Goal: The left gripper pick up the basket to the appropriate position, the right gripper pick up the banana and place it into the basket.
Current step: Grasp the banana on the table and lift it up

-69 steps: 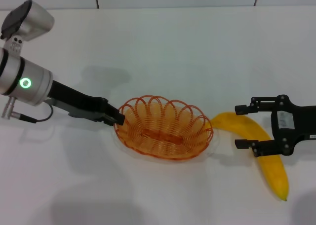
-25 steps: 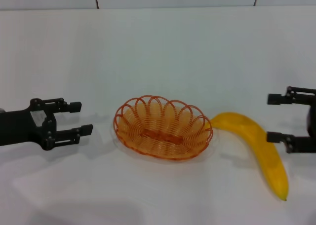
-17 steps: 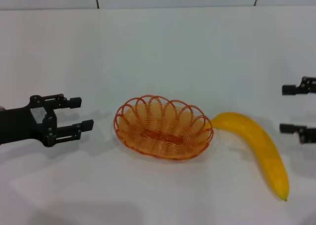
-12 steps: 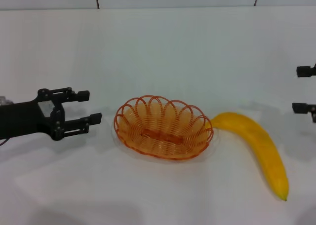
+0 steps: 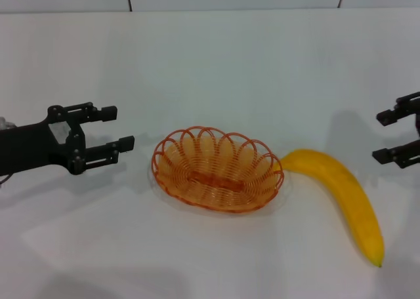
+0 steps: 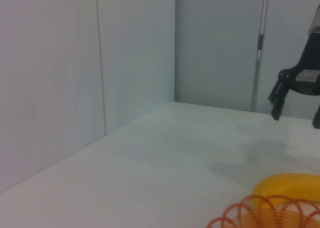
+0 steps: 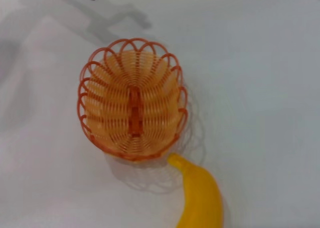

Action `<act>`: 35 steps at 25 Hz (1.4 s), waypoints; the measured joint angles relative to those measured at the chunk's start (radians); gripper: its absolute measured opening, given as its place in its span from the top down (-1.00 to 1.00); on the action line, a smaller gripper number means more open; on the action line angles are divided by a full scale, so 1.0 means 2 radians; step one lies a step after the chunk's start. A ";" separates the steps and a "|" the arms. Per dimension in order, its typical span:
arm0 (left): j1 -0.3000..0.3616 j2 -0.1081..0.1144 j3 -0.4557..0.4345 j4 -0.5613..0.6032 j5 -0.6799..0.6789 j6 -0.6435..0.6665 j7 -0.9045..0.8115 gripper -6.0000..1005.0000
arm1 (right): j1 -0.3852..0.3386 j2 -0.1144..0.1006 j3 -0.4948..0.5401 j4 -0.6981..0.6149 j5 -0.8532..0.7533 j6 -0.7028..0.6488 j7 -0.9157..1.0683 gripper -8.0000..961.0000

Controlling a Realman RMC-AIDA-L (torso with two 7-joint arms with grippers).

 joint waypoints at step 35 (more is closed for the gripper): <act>-0.014 -0.001 0.000 -0.018 -0.014 -0.013 0.004 -0.36 | 0.015 0.001 -0.159 0.153 0.009 0.180 0.069 -0.58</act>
